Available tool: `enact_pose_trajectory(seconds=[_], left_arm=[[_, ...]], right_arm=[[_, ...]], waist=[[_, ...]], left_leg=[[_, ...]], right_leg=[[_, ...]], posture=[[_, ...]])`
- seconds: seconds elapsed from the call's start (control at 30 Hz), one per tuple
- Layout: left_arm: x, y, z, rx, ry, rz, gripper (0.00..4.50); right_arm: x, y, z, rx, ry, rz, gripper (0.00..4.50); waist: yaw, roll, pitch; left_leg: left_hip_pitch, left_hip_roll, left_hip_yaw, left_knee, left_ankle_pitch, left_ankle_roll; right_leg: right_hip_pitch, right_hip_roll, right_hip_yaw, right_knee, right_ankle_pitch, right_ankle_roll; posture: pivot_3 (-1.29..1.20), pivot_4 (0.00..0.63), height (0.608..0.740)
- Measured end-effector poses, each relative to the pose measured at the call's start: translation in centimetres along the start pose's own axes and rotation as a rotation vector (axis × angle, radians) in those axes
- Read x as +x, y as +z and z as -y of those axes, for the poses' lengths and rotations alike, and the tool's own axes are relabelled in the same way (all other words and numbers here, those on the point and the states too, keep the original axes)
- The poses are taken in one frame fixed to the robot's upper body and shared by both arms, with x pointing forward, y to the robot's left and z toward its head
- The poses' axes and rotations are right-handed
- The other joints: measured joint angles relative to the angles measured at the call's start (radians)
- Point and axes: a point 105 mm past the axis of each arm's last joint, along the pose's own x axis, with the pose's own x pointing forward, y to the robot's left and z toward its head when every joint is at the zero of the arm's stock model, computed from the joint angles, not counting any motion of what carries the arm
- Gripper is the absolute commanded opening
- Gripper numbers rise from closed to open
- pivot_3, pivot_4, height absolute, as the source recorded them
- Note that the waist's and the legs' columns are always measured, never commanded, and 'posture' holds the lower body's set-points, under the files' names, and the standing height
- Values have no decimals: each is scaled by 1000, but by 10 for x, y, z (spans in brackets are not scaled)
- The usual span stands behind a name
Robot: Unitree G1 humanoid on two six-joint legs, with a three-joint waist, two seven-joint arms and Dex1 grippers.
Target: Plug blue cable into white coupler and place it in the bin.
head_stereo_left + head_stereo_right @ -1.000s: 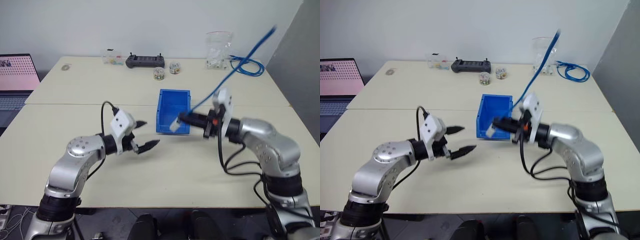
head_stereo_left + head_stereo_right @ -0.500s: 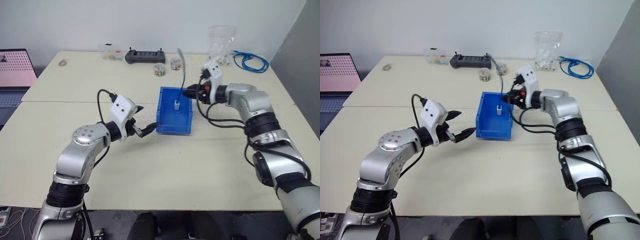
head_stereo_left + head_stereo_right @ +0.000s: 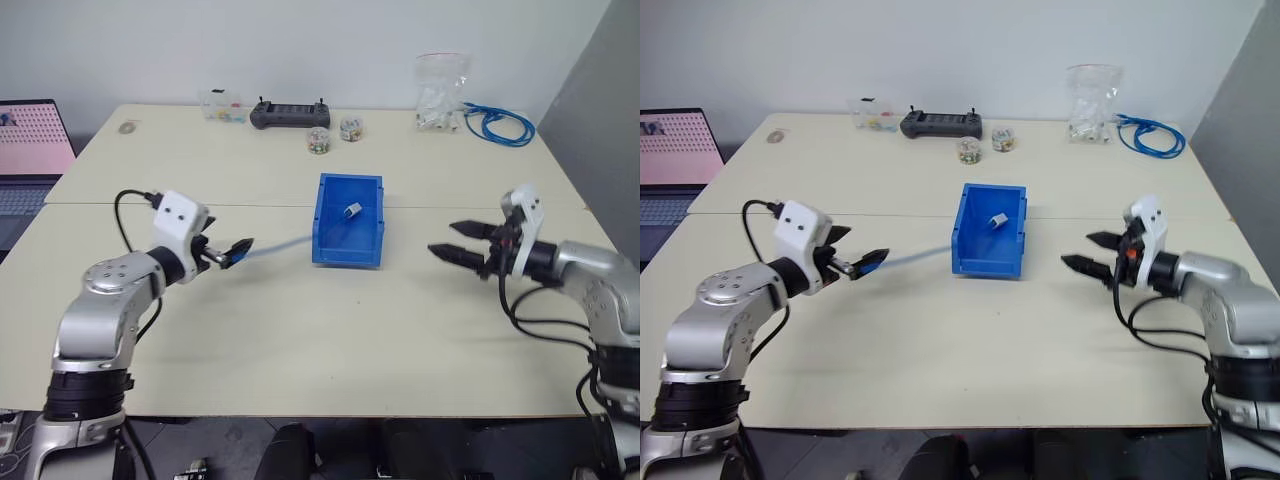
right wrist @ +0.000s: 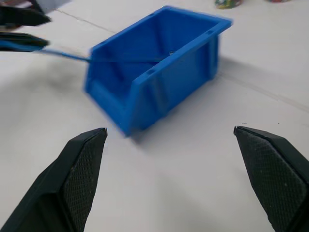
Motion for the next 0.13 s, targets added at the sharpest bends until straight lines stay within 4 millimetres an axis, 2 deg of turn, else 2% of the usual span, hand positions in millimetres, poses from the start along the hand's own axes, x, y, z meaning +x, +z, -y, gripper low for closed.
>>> enact_pose_trajectory(seconds=[0.07,0.13], left_arm=[[0,2,1,-10,-21,10,4500],[0,0,1,-24,-37,6,4500]], right_arm=[[2,7,-9,-23,21,25,4480],[3,9,-10,-30,15,33,4480]], waist=[[-3,0,0],[-4,0,0]], left_leg=[[4,0,0,1,1,1],[6,-1,0,1,1,1]], right_leg=[[4,0,0,-1,1,2],[6,0,0,-1,1,2]], posture=[[0,150,740],[0,150,740]])
